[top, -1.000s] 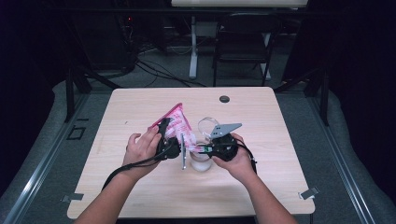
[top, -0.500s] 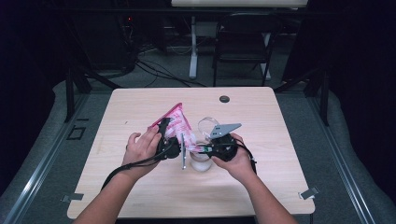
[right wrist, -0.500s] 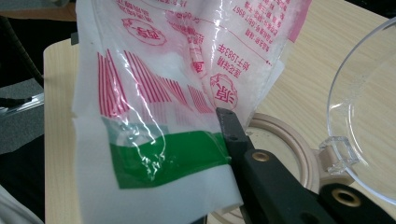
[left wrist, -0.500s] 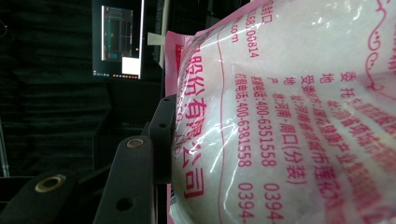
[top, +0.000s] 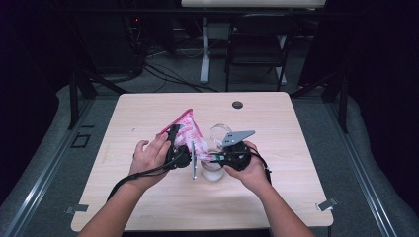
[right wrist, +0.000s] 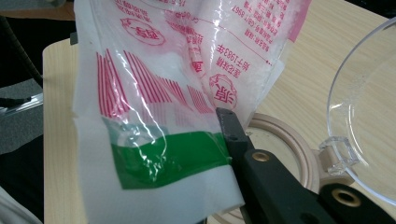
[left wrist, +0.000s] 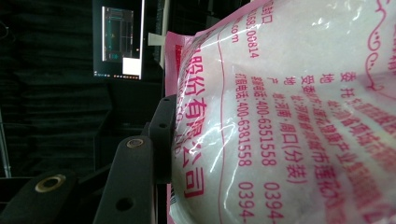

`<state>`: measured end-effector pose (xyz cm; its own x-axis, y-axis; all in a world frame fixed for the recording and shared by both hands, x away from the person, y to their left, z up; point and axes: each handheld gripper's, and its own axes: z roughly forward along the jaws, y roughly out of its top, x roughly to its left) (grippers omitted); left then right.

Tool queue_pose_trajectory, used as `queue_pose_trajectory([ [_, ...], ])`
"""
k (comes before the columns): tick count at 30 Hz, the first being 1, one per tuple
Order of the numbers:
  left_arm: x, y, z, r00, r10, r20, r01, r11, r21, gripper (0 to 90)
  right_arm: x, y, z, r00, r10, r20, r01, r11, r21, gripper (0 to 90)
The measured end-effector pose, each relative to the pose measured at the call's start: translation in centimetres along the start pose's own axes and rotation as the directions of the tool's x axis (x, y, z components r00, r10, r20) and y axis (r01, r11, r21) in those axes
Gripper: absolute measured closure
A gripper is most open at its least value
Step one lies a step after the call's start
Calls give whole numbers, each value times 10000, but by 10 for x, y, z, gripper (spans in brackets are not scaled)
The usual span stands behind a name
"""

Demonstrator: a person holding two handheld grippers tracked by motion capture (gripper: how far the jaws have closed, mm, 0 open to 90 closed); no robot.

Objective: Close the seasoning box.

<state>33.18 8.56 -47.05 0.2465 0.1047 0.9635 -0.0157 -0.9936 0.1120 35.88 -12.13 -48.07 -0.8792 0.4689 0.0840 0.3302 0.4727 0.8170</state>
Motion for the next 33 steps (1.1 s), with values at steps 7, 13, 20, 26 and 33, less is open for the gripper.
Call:
queue_pose_trajectory([
  [7, 0, 0, 0, 10000, 26, 13, -26, 10000, -8, 598, 0, 0, 0, 10000, -5, -5, 5, 10000, -7, 900],
  [13, 0, -1, 0, 9999, 109, -42, -109, 9999, -54, 598, 0, 0, 1, 10000, -36, -19, 36, 10000, 23, 900],
  [20, 1, 1, -2, 9995, 247, -189, -247, 9997, -6, 598, 0, 0, 1, 10000, -35, -21, 35, 10000, 34, 900],
  [26, 1, 1, -2, 9995, 244, -187, -244, 9997, -9, 598, 0, 0, 1, 10000, -44, -14, 44, 10000, 55, 900],
  [33, 2, 1, -3, 9992, 294, -261, -295, 9996, -40, 598, 0, 0, 1, 10000, -52, -27, 52, 10000, 43, 900],
])
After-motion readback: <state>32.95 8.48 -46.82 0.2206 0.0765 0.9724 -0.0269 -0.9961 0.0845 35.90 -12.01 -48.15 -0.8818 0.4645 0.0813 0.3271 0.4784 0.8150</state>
